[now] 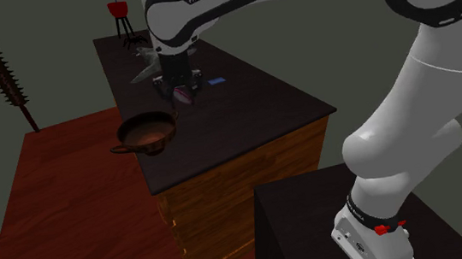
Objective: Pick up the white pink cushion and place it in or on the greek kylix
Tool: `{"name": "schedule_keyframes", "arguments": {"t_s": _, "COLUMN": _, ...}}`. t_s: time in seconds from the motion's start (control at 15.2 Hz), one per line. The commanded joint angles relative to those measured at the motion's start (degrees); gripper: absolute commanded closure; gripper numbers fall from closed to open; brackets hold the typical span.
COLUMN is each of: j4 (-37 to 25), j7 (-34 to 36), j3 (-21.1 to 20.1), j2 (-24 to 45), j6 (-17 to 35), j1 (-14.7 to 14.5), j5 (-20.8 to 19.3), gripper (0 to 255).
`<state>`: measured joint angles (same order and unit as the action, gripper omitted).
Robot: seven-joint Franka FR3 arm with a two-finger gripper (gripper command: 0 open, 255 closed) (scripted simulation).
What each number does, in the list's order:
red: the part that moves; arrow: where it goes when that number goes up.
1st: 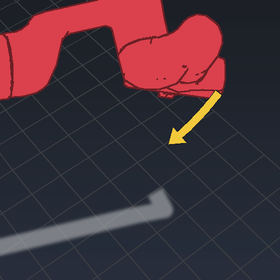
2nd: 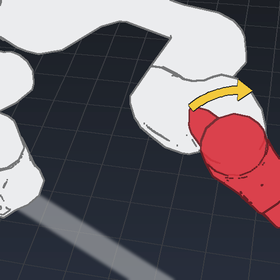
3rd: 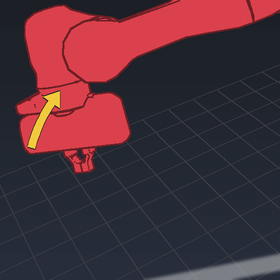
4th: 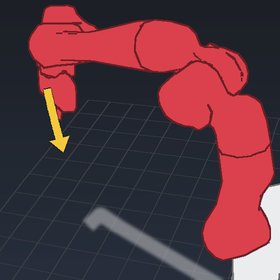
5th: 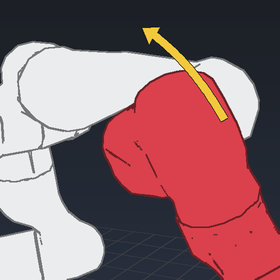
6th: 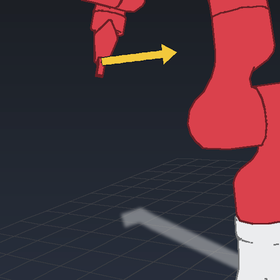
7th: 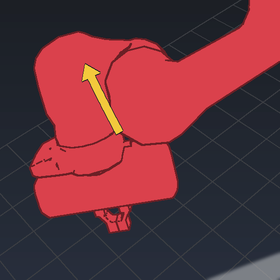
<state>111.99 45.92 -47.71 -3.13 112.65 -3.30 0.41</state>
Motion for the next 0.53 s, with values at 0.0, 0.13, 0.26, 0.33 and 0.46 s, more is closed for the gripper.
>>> {"name": "schedule_keyframes", "arguments": {"t_s": 0.0, "j4": -4.4, "j7": 5.0, "j3": -2.1, "j2": 5.5, "j6": -0.8, "j1": -1.1, "j5": -4.7, "gripper": 255}}
{"name": "schedule_keyframes", "arguments": {"t_s": 0.13, "j4": -9.8, "j7": 9.7, "j3": -3.0, "j2": 12.1, "j6": -2.4, "j1": -3.6, "j5": -10.2, "gripper": 255}}
{"name": "schedule_keyframes", "arguments": {"t_s": 0.26, "j4": -15.8, "j7": 13.6, "j3": -2.7, "j2": 18.4, "j6": -4.6, "j1": -7.5, "j5": -15.3, "gripper": 255}}
{"name": "schedule_keyframes", "arguments": {"t_s": 0.33, "j4": -18.9, "j7": 15.2, "j3": -2.2, "j2": 21.4, "j6": -5.8, "j1": -9.7, "j5": -17.5, "gripper": 255}}
{"name": "schedule_keyframes", "arguments": {"t_s": 0.46, "j4": -25.8, "j7": 17.7, "j3": -0.9, "j2": 27.2, "j6": -8.5, "j1": -14.5, "j5": -21.4, "gripper": 255}}
